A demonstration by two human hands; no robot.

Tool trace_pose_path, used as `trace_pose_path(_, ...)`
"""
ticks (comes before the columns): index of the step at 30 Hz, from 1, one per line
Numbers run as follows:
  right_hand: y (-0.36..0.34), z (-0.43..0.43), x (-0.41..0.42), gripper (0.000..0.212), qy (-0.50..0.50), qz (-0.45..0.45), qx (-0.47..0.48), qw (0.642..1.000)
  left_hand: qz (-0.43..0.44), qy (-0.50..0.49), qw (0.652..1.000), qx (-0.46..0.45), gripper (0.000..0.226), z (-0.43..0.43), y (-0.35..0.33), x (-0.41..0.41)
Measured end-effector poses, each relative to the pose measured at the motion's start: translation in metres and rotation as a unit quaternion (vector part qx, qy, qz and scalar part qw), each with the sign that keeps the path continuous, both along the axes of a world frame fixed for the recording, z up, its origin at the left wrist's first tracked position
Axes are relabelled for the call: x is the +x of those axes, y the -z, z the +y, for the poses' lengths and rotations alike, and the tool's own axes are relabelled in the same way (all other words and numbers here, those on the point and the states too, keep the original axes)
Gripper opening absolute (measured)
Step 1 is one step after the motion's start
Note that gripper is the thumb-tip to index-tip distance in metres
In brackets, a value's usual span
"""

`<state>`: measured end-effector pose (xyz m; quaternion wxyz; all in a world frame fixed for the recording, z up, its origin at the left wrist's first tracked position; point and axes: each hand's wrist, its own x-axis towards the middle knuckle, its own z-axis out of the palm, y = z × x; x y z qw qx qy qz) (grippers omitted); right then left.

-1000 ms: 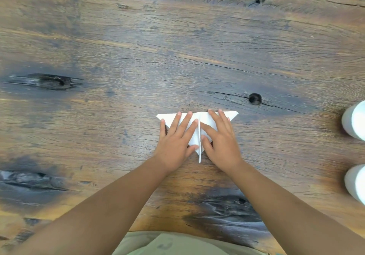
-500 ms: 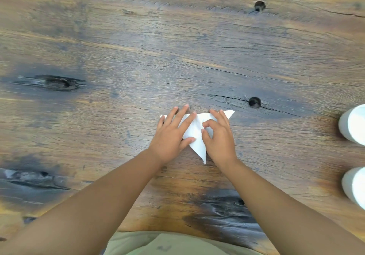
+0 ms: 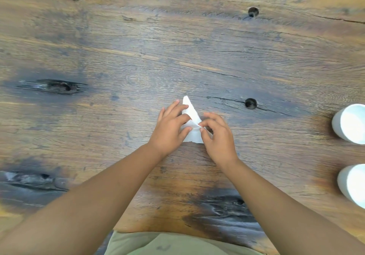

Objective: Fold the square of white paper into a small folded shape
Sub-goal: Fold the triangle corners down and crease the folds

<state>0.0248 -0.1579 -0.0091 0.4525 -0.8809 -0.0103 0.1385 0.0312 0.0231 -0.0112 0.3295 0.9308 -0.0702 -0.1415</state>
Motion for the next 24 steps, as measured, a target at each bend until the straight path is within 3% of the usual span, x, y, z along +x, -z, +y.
trace_pose_path(4, 0.001, -0.002, -0.002, 0.014, 0.004, 0.014, 0.01, 1.0, 0.031, -0.02, 0.999, -0.013, 0.009, -0.002, 0.003, -0.004)
trace_pose_path(9, 0.0, -0.004, -0.001, 0.017, 0.026, 0.082, 0.002, 0.996, 0.146, -0.05, 0.986, -0.065, 0.012, -0.002, -0.002, -0.006)
trace_pose_path(24, 0.008, -0.012, 0.014, 0.014, 0.046, 0.139, -0.012, 0.989, 0.206, -0.133, 0.964, -0.106, 0.011, 0.002, 0.0, 0.006)
